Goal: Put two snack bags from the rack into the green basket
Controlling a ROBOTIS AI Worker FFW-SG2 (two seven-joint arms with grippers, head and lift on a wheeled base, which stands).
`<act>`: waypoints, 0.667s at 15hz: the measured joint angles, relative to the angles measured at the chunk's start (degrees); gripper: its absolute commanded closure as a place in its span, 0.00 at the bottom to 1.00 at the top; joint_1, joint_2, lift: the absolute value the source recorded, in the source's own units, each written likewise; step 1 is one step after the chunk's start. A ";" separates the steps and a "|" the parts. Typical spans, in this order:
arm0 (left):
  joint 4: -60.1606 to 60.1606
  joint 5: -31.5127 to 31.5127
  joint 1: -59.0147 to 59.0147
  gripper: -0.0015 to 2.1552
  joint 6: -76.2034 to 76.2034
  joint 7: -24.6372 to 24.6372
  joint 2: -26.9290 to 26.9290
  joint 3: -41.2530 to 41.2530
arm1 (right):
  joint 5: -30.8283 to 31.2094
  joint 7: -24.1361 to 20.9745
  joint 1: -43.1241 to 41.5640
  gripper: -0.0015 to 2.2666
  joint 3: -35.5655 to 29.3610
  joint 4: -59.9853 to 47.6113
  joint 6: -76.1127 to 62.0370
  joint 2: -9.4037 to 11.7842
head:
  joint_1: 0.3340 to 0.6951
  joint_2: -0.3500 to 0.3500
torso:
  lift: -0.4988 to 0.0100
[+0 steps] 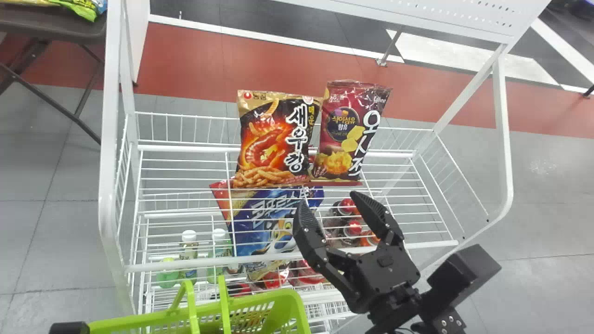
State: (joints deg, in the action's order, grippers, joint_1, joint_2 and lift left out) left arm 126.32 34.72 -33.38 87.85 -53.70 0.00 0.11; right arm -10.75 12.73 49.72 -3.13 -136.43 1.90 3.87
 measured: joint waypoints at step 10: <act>0.70 0.00 -0.40 0.68 0.00 0.05 0.00 0.07 | -0.32 -0.25 -0.31 0.04 0.19 -0.12 -0.17 0.60 | 1.00 0.00 | 0.97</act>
State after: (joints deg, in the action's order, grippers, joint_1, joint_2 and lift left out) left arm 127.02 34.72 -33.78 87.85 -53.65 0.00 0.17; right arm -11.06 12.48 49.41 -2.94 -136.54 1.73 4.47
